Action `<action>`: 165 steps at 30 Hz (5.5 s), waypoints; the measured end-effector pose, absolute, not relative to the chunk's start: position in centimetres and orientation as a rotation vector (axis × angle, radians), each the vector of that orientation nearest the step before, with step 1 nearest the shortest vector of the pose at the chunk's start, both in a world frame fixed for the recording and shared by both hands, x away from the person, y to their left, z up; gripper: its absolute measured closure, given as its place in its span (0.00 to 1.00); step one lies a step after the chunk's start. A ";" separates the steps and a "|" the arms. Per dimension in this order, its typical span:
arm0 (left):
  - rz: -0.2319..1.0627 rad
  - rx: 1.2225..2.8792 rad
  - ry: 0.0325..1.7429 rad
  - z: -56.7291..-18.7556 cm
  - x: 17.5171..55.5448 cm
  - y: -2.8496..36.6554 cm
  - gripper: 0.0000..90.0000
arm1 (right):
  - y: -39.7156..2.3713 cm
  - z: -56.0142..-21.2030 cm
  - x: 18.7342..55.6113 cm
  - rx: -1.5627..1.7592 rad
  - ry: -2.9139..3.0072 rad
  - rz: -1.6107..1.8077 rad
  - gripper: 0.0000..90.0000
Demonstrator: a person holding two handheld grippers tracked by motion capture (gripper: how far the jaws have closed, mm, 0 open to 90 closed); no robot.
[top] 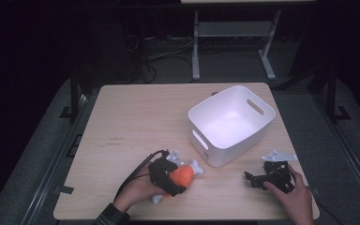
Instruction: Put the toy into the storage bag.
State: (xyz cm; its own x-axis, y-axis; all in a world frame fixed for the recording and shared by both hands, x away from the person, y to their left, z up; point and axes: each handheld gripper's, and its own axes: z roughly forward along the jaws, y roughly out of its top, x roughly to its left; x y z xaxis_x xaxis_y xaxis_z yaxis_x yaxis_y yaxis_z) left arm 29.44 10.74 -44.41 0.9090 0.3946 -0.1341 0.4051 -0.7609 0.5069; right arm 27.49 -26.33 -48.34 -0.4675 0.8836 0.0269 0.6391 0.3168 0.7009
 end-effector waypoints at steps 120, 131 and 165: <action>0.056 2.299 0.559 -33.8 34.0 15.1 0.24 | -26.3 -48.3 27.5 1.359 2.226 0.934 0.00; 0.065 2.287 0.550 -32.6 35.2 14.5 0.24 | -26.3 -48.3 27.5 1.357 2.227 0.934 0.00; 0.130 2.363 0.496 -29.0 39.8 10.2 0.24 | -26.3 -48.3 27.5 1.360 2.227 0.935 0.00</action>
